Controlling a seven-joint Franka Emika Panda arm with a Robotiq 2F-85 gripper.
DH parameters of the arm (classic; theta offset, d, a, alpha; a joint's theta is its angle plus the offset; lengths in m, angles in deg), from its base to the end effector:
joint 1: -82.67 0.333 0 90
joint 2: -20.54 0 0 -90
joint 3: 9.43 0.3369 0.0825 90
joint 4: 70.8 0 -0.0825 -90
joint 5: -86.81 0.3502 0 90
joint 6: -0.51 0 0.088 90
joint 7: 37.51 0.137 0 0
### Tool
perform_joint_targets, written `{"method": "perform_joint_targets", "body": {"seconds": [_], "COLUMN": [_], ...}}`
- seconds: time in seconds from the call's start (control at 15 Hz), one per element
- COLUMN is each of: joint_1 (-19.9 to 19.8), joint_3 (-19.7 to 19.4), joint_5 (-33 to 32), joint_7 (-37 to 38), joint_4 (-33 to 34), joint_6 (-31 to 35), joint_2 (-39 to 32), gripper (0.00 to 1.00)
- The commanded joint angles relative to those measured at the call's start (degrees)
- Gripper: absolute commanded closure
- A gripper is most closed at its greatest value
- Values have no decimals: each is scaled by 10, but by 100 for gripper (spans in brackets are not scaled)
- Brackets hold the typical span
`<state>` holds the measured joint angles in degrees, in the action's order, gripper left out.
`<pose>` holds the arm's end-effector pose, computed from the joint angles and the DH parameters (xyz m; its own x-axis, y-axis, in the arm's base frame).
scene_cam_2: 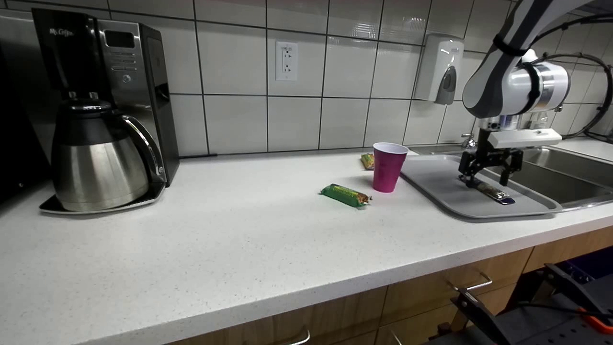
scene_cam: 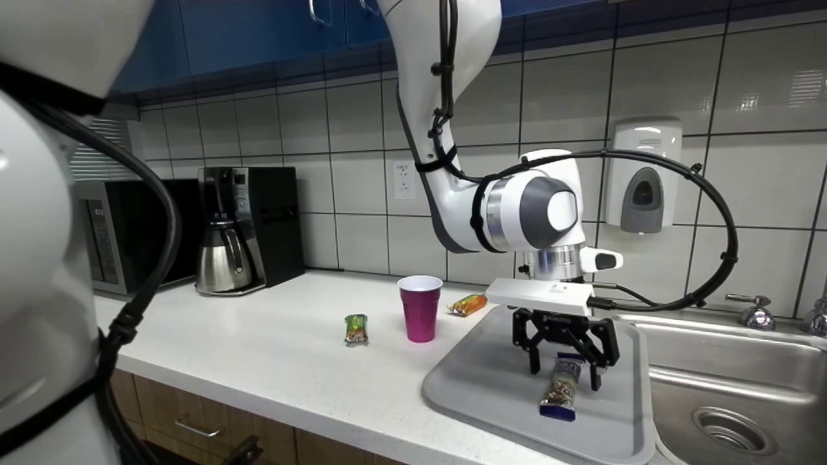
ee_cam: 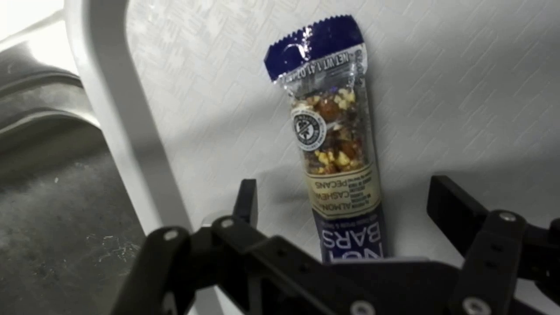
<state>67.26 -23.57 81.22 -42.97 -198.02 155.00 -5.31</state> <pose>0.4756 -0.2690 0.1976 0.9534 -0.3016 0.0107 -0.2997 -0.9418 0.1526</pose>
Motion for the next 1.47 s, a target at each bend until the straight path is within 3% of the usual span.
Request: {"method": "perform_joint_targets", "body": {"seconds": [0.0,0.07,0.6,0.67,1.4], "joint_1": [-10,-10,-11,-11,0], "joint_3": [8,8,8,9,21], "joint_5": [10,10,13,13,12], "joint_7": [-9,-9,-8,-9,-12], "joint_4": [13,14,17,17,4], "joint_6": [-12,-11,-9,-9,-9], "joint_2": [-6,-7,-6,-5,27], "gripper": [14,26,88,92,92]}}
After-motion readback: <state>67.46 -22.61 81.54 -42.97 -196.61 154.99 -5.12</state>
